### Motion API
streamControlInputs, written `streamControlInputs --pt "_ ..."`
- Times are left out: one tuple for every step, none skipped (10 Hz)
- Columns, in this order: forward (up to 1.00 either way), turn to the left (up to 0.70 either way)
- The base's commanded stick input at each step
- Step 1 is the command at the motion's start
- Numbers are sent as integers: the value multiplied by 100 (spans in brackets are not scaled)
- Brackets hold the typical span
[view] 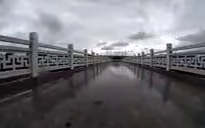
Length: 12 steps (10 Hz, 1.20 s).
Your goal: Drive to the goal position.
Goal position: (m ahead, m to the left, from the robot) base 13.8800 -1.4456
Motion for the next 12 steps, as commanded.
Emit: streamControlInputs --pt "44 -21" --pt "44 -21" --pt "44 -4" --pt "44 0" --pt "44 0" --pt "44 0" --pt "43 0" --pt "43 0" --pt "43 0" --pt "43 0" --pt "42 -3" --pt "43 -1"
